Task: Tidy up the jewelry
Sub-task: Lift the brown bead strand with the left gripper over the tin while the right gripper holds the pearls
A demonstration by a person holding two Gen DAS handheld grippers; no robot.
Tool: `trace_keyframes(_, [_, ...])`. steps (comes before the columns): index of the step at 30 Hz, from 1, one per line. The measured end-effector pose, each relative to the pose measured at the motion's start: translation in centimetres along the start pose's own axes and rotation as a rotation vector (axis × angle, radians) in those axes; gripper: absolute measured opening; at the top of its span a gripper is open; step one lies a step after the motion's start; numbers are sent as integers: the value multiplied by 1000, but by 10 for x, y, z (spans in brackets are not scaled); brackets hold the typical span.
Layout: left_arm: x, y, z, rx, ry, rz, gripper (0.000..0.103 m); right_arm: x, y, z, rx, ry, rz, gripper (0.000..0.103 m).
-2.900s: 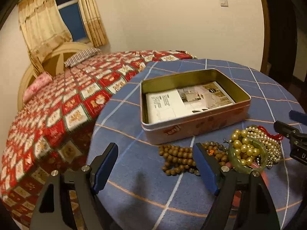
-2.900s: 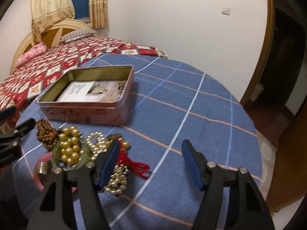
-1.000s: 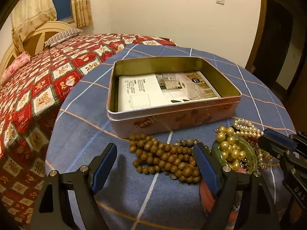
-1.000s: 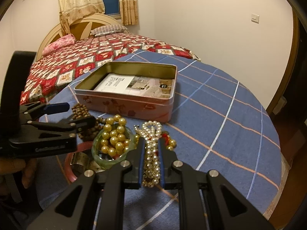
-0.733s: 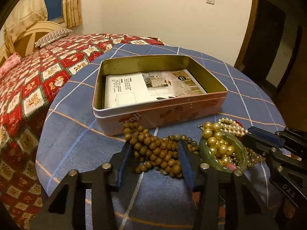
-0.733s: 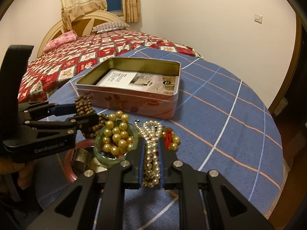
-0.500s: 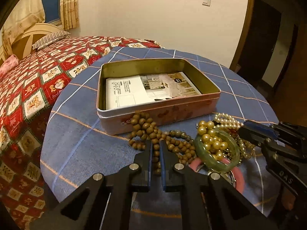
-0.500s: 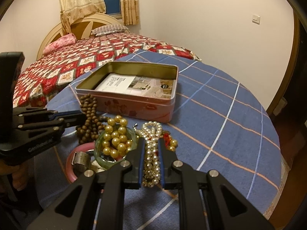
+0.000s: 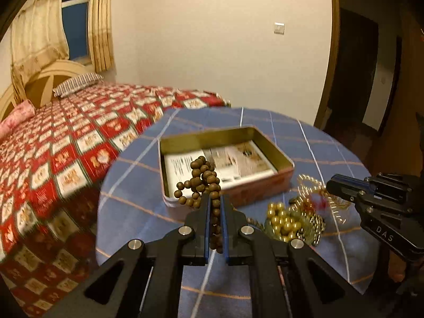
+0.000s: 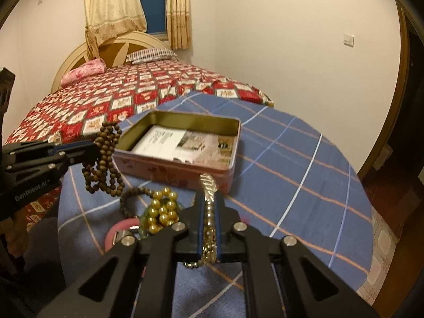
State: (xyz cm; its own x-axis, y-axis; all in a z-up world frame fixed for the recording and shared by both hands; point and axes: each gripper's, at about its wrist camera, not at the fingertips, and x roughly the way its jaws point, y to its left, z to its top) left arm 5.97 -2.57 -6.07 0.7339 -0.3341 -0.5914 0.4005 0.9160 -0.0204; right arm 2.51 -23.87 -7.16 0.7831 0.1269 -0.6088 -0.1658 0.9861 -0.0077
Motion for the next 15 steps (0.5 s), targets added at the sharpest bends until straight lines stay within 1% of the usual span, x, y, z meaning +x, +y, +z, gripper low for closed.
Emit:
trace_keyframes(5, [-5,4,13,10,-28,4,6,-1,-1,10,-19,-11,-10,9])
trace_keyframes(8, [-7,7,16,8,-38,7,6,-1,-9,11,0,-14,-18,9])
trace_keyframes(11, [-4,11,14,-2,-33,9,6,2,-15,9,12,0,-17,9])
trace_keyframes(15, [0,12,12,-9,-19,7,6,-2,-16,12,-2,-13,-32,7])
